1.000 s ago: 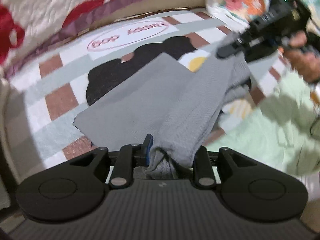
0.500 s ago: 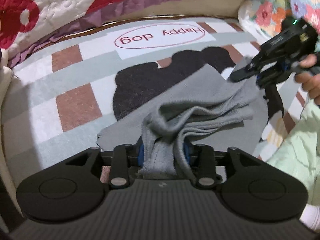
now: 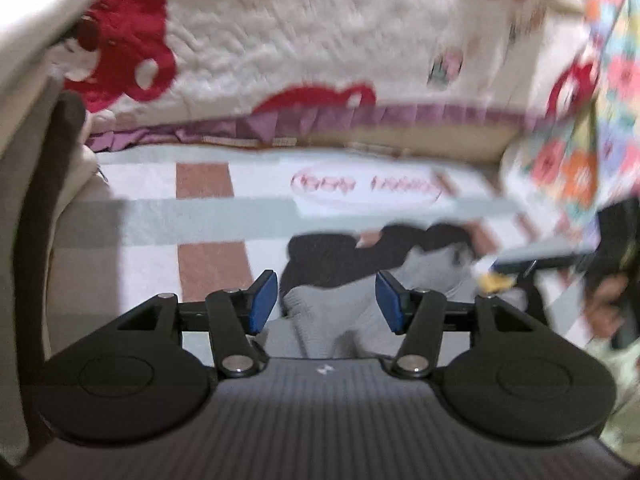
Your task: Fold clothes
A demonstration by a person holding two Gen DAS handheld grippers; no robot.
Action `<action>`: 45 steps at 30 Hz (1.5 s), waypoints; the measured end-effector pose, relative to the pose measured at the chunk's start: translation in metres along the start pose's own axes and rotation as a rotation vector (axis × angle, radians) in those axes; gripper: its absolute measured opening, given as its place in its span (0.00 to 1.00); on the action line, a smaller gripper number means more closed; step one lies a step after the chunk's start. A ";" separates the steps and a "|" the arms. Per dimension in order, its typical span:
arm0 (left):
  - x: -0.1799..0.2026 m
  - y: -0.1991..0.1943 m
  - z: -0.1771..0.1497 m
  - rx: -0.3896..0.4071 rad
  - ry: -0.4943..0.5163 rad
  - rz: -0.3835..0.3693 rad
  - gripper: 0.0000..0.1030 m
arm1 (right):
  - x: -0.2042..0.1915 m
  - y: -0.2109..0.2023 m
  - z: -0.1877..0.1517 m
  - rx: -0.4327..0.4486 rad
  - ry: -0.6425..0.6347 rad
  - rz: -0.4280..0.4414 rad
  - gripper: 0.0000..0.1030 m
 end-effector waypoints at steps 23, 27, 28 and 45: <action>-0.010 0.029 -0.076 0.046 -0.158 0.155 0.10 | 0.014 0.047 -0.013 0.173 -0.221 -0.096 0.23; 0.006 0.032 -0.074 0.064 -0.043 0.210 0.10 | 0.020 0.040 -0.007 0.185 -0.160 -0.068 0.15; 0.005 0.035 -0.074 0.063 -0.040 0.211 0.10 | 0.018 0.040 -0.006 0.181 -0.171 -0.081 0.15; -0.011 0.048 -0.074 0.084 -0.092 0.202 0.20 | -0.078 0.017 -0.037 0.261 -0.559 -0.331 0.44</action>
Point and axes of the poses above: each gripper's, at about its wrist camera, not at the fingertips, and y roughly the way its jaws point, x to its right, z to its top, the point moved 3 cm from there along y, roughly the way its jaws point, and after that the axes turned 2 degrees about y, right-handed, at the moved point
